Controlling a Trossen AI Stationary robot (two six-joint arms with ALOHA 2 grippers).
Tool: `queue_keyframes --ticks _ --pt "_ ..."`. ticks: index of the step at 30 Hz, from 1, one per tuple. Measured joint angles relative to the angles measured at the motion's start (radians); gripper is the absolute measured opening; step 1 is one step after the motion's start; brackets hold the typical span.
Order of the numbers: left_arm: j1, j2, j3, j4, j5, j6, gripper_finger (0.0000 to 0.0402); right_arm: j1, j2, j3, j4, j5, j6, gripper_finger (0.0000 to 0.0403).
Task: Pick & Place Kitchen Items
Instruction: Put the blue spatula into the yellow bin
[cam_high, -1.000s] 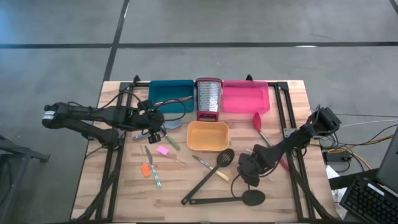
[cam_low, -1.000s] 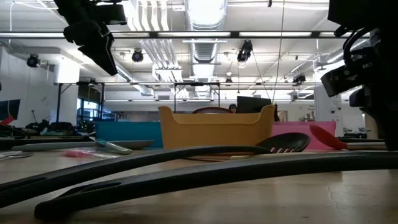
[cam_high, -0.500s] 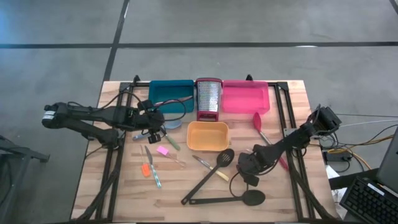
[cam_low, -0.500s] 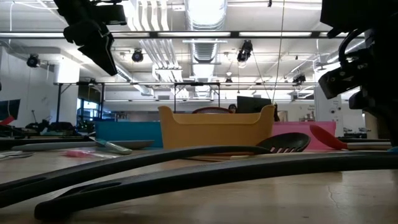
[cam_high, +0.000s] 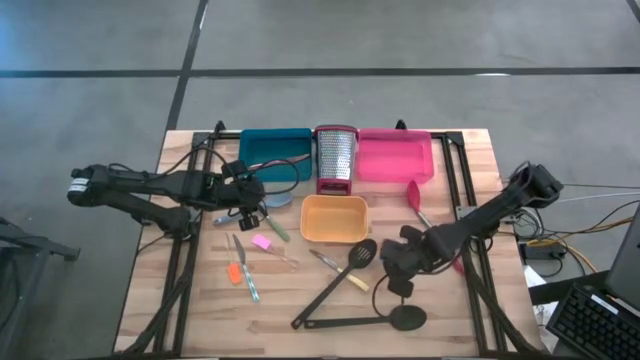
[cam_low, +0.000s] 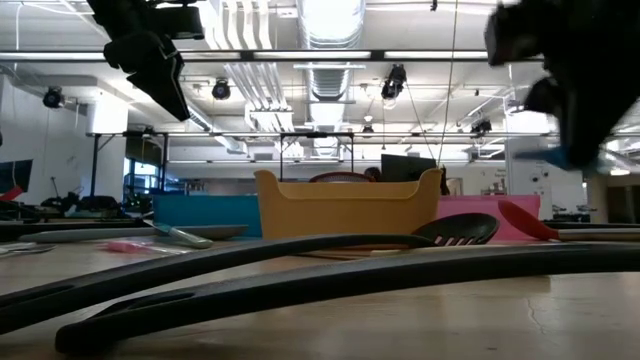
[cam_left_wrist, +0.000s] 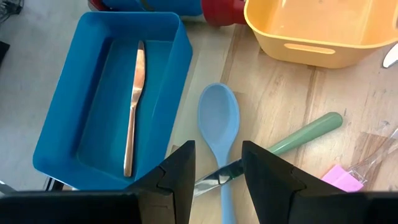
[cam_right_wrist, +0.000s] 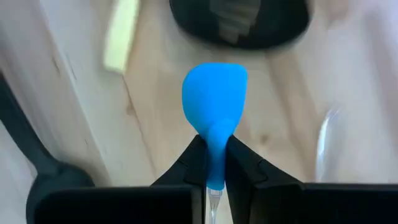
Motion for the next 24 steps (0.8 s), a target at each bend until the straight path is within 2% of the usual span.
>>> queue_keyframes --ticks 6,15,20,24 --pt "0.0 0.0 0.0 0.0 0.0 0.001 0.0135 -0.039 -0.011 0.119 -0.022 0.158 -0.189 0.002" --pt "0.0 0.0 0.0 0.0 0.0 0.002 0.0135 -0.149 0.0 0.283 -0.008 0.3 -0.522 0.002" --pt "0.0 0.0 0.0 0.001 0.0 0.017 0.0135 -0.221 0.001 0.331 0.065 0.311 -0.684 0.002" --pt "0.0 0.0 0.0 0.008 0.0 0.043 0.0135 -0.275 0.001 0.335 0.14 0.278 -0.816 0.002"
